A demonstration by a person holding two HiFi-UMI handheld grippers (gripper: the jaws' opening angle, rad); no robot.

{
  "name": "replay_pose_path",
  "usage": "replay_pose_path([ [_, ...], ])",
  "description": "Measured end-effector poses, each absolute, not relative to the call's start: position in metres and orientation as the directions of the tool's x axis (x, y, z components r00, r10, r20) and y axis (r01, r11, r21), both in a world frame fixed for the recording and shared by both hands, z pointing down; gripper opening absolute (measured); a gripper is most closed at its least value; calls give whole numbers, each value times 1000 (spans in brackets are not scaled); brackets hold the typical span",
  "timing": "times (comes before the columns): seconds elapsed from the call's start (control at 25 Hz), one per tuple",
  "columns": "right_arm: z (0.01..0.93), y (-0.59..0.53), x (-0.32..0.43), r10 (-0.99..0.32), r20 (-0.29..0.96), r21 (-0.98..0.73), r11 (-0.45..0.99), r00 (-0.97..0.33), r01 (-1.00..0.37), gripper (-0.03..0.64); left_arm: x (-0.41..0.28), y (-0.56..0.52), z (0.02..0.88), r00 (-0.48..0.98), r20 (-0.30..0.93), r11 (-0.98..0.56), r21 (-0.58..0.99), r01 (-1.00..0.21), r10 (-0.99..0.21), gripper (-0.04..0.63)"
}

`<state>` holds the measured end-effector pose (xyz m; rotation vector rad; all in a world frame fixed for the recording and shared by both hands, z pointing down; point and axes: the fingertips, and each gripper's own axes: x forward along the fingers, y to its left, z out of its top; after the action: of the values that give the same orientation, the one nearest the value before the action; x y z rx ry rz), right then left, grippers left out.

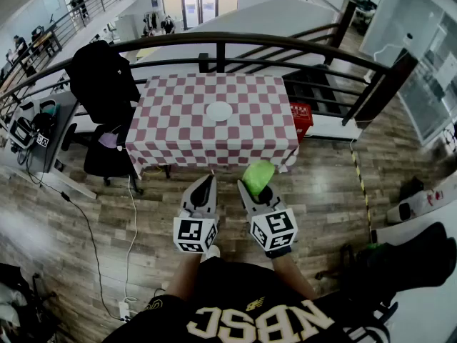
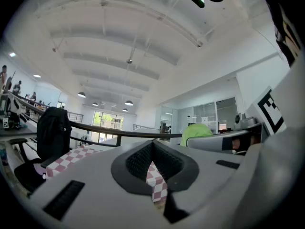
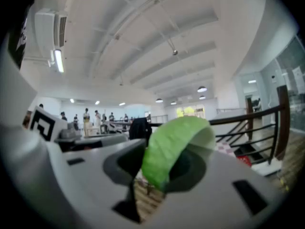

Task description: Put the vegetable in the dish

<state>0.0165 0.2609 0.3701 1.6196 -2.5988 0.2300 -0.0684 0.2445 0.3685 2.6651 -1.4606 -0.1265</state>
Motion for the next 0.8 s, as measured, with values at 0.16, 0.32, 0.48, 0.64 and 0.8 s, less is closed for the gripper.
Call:
replay_pose_path([
  [0.16, 378, 247, -11, -868, 166, -92, 459, -469, -883, 132, -103, 227, 382, 508, 0, -501, 171, -849, -861, 18],
  [0.32, 388, 235, -26, -862, 197, -99, 456, -467, -885, 132, -122, 216, 391, 508, 9, -496, 200, -845, -861, 19],
  [0.48, 400, 222, -40, -856, 228, -105, 452, -464, -886, 132, -143, 208, 403, 505, 15, -489, 223, -843, -863, 19],
  [0.64, 407, 208, -54, -853, 236, -133, 446, -466, -885, 132, -161, 197, 410, 501, 30, -482, 227, -846, -865, 20],
  [0.8, 417, 204, -75, -830, 256, -153, 472, -496, -868, 132, -176, 185, 422, 485, 65, -457, 245, -855, -872, 18],
])
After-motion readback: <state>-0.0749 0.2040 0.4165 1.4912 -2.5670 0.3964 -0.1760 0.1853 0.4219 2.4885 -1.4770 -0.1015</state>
